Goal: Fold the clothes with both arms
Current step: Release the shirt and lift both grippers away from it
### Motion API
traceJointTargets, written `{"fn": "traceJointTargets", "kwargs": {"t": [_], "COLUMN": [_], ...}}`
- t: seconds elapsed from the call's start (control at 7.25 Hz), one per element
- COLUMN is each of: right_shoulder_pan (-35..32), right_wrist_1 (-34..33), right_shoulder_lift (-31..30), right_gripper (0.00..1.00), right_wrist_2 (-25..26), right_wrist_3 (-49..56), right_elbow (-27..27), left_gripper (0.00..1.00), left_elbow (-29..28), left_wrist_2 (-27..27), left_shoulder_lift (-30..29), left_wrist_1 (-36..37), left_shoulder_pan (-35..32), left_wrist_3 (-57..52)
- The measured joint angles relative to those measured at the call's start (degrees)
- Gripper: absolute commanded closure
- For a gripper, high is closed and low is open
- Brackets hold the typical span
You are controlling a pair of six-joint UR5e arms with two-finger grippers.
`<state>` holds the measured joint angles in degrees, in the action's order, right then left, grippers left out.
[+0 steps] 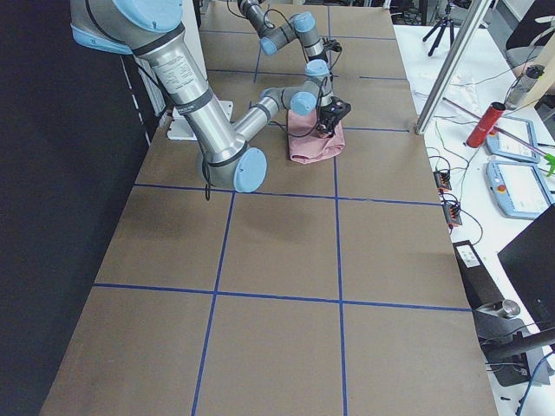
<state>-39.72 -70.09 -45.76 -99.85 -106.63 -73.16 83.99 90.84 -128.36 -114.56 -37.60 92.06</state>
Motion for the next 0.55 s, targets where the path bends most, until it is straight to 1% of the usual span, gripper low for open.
{"fn": "traceJointTargets", "kwargs": {"t": [0.14,0.28,0.41,0.55], "right_shoulder_pan": [-2.75,-5.45,-7.83,-9.90], "right_wrist_1": [4.30,6.16,6.82,7.00], "right_shoulder_lift": [1.70,2.21,1.88,0.41], "right_gripper": [0.00,0.00,0.00,0.00], "right_wrist_2": [-2.55,-5.78,-8.43,-10.74], "right_wrist_3": [2.86,5.57,8.55,11.87], "right_elbow": [5.24,7.33,7.96,7.42], "left_gripper": [0.00,0.00,0.00,0.00], "left_elbow": [-3.81,-5.23,-4.67,-1.67], "left_wrist_2": [-0.34,-0.41,-0.35,-0.16], "left_shoulder_lift": [-0.55,-0.41,0.60,3.02], "left_wrist_1": [-3.63,-5.38,-6.15,-6.46], "left_shoulder_pan": [-1.45,-2.17,-2.50,-3.03], "left_wrist_3": [-2.59,-3.77,-4.31,-6.24]}}
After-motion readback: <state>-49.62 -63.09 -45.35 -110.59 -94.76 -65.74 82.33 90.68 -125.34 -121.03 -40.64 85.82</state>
